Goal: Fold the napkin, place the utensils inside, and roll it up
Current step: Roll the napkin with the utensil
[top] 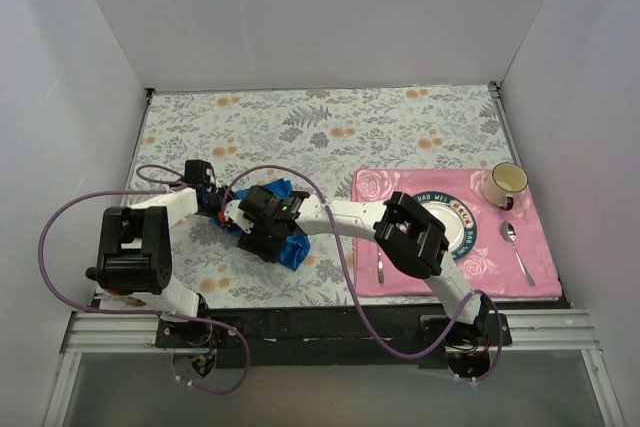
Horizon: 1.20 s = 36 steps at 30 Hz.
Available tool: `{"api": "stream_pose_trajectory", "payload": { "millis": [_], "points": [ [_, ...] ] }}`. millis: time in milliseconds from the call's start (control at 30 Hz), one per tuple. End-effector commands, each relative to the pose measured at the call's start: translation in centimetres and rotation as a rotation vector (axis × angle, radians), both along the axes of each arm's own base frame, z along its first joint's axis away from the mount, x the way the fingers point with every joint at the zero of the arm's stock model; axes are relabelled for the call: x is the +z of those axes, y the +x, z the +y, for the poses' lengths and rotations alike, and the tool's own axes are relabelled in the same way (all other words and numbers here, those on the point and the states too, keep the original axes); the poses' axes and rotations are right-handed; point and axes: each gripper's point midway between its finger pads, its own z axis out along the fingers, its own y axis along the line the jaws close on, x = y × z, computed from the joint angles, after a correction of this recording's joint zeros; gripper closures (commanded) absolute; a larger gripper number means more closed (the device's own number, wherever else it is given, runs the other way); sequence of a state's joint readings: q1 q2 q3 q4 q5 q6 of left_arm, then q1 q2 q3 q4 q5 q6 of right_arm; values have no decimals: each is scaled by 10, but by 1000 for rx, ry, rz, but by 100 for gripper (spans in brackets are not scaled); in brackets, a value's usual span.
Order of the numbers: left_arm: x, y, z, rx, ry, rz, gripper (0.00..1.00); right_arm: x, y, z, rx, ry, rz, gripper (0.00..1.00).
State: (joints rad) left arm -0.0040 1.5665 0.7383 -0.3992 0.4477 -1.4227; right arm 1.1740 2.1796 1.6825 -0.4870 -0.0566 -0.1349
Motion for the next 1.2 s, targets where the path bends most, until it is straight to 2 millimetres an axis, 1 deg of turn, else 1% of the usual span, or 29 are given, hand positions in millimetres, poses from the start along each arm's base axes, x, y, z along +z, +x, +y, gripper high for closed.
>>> {"api": "stream_pose_trajectory", "payload": {
  "millis": [0, 33, 67, 133, 167, 267, 300, 333, 367, 400, 467, 533, 567, 600, 633, 667, 700, 733, 767, 800, 833, 867, 900, 933, 967, 1000, 1033, 1100, 1167],
  "points": [
    [-3, 4, 13, -2, 84, 2, 71, -14, 11, -4, -45, -3, -28, 39],
    [0, 6, 13, -2, 82, -3, 70, -17, 10, -4, -59, -1, -20, 43],
    [6, 10, 12, -1, 79, -16, 69, -23, 8, -6, -67, -5, -10, 53],
    [13, 12, 16, 28, 95, -17, 60, -29, 4, -8, -103, -10, 22, 61],
    [19, 17, 19, 47, 109, -30, 59, -31, 3, -9, -121, -14, 38, 71],
    [36, 26, 37, 160, 198, -53, 45, -36, -3, -12, -194, -10, 103, 81],
    [51, 39, 44, 190, 229, -88, 37, -37, -8, -14, -205, -12, 136, 83],
    [55, 39, 50, 213, 260, -72, 30, -37, -9, -15, -233, -7, 155, 85],
    [59, 45, 60, 240, 311, -78, 29, -37, -10, -16, -278, 4, 185, 86],
    [74, 57, 64, 255, 331, -107, 28, -39, -15, -17, -289, 25, 219, 86],
    [76, 59, 80, 295, 421, -78, 28, -39, -19, -19, -316, 48, 269, 86],
    [81, 56, 83, 293, 462, -46, 27, -40, -22, -18, -356, 88, 323, 86],
    [80, 51, 81, 301, 470, -18, 12, -39, -24, -16, -366, 106, 347, 85],
    [77, 46, 86, 328, 508, 12, 11, -37, -29, -14, -373, 124, 398, 85],
    [68, 28, 86, 325, 516, 83, 11, -38, -27, -12, -380, 150, 425, 85],
    [62, 19, 84, 324, 510, 117, 11, -38, -28, -12, -386, 155, 456, 84],
    [65, 11, 79, 312, 487, 115, 11, -37, -31, -11, -383, 162, 493, 85],
    [65, 8, 75, 302, 466, 100, 12, -36, -28, -11, -416, 181, 531, 84],
    [57, -3, 69, 277, 437, 103, 16, -38, -30, -11, -415, 210, 560, 84],
    [59, -5, 60, 244, 397, 71, 20, -32, -34, -8, -396, 242, 603, 84],
    [68, 1, 54, 232, 368, -17, 25, -31, -34, -8, -418, 250, 629, 84],
    [57, -9, 48, 201, 369, -10, 32, -31, -36, -9, -417, 266, 649, 83],
    [55, -14, 39, 182, 323, 5, 33, -30, -36, -8, -420, 276, 658, 83],
    [50, -19, 35, 177, 310, 27, 35, -29, -36, -8, -425, 280, 668, 83],
    [41, -27, 30, 156, 294, 51, 36, -29, -36, -6, -421, 287, 676, 82],
    [38, -29, 25, 137, 272, 57, 40, -30, -37, -6, -420, 286, 684, 82],
    [35, -30, 21, 126, 254, 71, 42, -30, -38, -5, -417, 291, 695, 81],
    [33, -30, 20, 115, 260, 74, 43, -33, -40, -6, -409, 280, 721, 80],
    [37, -24, 19, 97, 257, 40, 44, -34, -41, -8, -404, 271, 718, 78]
  ]
}}
